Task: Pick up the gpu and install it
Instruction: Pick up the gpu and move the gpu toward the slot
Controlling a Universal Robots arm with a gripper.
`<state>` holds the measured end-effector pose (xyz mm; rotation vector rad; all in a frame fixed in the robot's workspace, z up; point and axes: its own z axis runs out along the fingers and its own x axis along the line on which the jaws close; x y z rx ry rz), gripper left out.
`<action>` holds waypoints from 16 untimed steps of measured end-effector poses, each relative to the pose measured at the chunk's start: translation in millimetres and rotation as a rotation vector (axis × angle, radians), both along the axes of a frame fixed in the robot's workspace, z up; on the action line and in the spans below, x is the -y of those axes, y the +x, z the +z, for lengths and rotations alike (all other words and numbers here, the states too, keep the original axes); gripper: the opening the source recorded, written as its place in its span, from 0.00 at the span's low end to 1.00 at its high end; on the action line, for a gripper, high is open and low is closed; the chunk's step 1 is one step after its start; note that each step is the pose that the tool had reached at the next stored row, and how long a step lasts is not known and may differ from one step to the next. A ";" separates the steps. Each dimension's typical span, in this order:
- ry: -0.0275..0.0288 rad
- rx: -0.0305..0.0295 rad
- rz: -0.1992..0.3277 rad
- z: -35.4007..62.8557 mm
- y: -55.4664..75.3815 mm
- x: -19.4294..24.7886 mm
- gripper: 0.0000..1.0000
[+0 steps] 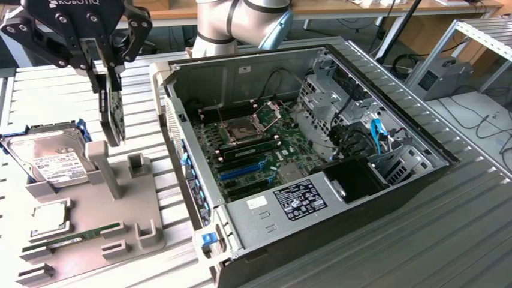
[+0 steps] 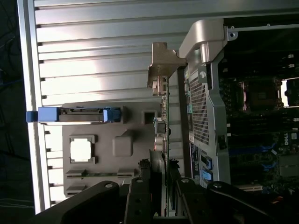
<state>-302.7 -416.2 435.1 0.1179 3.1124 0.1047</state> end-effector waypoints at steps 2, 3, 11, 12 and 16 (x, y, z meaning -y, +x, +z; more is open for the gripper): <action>0.0001 0.0000 0.000 0.0 0.7 0.0 0.26; 0.0000 0.0000 0.000 0.0 1.0 0.0 0.26; 0.0001 -0.0001 0.000 -0.1 3.4 0.0 0.26; 0.0001 0.0000 0.000 -0.1 3.8 0.0 0.26; 0.0001 0.0000 0.000 -0.2 4.9 0.0 0.26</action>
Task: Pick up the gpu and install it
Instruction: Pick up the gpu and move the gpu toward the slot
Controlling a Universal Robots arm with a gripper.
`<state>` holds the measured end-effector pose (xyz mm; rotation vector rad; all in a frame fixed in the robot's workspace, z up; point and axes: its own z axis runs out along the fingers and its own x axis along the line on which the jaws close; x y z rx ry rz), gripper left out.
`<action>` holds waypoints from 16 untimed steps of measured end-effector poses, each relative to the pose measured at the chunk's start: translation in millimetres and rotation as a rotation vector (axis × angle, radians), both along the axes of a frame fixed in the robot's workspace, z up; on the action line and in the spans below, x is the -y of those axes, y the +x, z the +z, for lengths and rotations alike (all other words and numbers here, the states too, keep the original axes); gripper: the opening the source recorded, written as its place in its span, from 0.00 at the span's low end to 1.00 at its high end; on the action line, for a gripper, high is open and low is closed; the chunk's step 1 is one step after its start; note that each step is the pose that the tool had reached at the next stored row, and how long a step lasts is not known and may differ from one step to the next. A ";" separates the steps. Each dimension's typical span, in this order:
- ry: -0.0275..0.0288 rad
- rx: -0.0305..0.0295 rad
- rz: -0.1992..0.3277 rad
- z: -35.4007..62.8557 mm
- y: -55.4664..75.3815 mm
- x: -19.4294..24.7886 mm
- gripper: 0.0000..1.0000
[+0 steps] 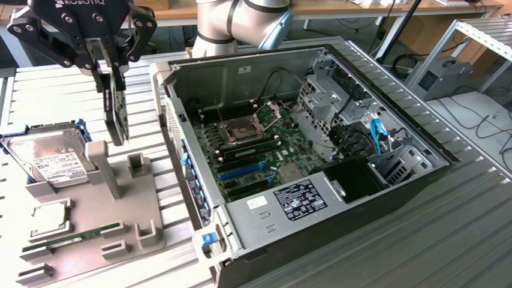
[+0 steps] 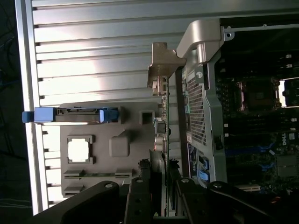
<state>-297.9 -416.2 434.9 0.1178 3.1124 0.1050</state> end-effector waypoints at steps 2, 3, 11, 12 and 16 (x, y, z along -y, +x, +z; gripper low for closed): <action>0.0000 0.0000 0.000 0.0 0.7 0.0 0.26; 0.0000 0.0001 0.000 -0.1 1.0 0.0 0.26; 0.0002 0.0000 0.000 -0.1 3.0 0.0 0.26; 0.0001 -0.0001 0.000 -0.1 3.3 0.0 0.26; 0.0001 0.0000 0.000 -0.1 4.4 0.0 0.26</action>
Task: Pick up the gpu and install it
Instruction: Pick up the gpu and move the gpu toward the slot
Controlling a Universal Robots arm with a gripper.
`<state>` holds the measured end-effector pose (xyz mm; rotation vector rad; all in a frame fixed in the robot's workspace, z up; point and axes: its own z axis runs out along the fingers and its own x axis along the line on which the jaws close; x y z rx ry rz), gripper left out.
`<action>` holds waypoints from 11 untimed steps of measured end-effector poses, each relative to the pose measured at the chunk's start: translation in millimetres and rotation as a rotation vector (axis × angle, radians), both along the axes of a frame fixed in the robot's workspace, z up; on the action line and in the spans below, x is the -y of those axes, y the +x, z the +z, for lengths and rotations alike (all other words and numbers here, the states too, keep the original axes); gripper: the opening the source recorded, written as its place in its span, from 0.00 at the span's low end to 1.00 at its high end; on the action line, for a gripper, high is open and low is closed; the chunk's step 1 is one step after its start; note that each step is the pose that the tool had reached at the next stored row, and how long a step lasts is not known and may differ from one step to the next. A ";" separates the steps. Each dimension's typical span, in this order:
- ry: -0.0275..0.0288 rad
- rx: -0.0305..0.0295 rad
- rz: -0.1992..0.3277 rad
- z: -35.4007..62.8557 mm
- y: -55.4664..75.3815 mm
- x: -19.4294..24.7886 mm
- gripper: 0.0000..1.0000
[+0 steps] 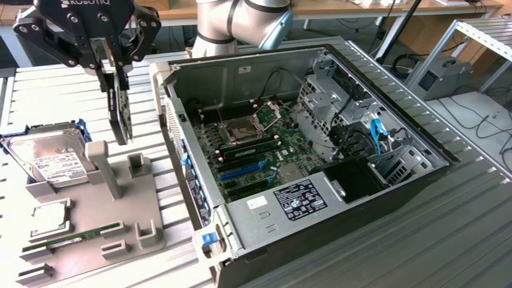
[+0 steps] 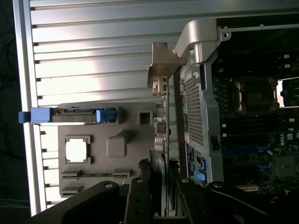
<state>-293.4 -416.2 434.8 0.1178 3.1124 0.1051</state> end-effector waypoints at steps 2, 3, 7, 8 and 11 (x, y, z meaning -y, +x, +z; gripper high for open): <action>0.0000 0.0000 0.000 0.0 0.4 0.0 0.26; 0.0001 0.0000 0.000 0.0 0.7 0.0 0.26; 0.0001 0.0000 0.000 -0.1 1.7 0.0 0.26; 0.0001 0.0000 0.000 -0.1 1.9 0.0 0.26; 0.0001 0.0001 0.000 -0.2 2.5 0.0 0.26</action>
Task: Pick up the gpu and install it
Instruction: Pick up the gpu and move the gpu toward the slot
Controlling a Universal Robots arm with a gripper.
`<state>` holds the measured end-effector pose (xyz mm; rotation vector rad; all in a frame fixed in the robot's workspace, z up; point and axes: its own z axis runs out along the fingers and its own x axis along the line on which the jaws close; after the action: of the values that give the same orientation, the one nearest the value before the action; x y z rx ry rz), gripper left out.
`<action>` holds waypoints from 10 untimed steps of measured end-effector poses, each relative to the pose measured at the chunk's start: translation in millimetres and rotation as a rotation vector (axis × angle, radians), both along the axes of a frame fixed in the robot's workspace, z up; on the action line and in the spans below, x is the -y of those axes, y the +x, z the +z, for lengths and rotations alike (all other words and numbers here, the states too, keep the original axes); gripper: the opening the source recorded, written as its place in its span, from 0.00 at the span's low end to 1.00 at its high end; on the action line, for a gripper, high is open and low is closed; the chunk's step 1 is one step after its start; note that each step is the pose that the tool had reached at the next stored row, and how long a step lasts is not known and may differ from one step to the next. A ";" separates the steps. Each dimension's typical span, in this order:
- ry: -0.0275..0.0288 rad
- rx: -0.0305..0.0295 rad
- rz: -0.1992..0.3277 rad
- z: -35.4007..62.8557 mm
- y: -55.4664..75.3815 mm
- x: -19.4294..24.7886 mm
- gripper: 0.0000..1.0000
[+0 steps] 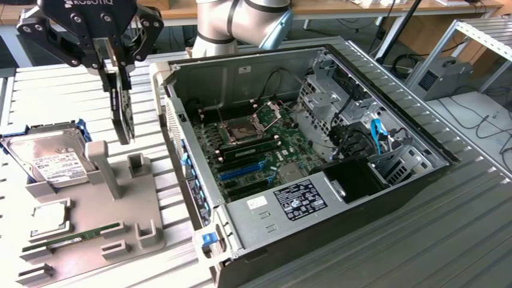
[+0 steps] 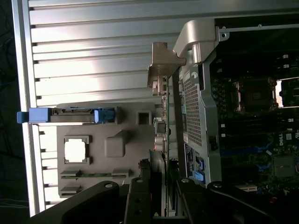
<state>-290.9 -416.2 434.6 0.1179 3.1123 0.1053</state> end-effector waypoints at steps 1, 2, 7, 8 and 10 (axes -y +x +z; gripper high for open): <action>0.0000 -0.0001 0.000 0.0 0.3 0.0 0.26; -0.0001 -0.0001 0.000 0.0 0.6 0.0 0.26; 0.0000 -0.0001 0.000 -0.1 1.5 0.0 0.26; 0.0000 -0.0001 0.000 0.0 1.6 0.0 0.26; 0.0000 0.0000 0.000 -0.1 2.0 0.0 0.26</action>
<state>-288.9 -416.2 434.5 0.1178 3.1123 0.1053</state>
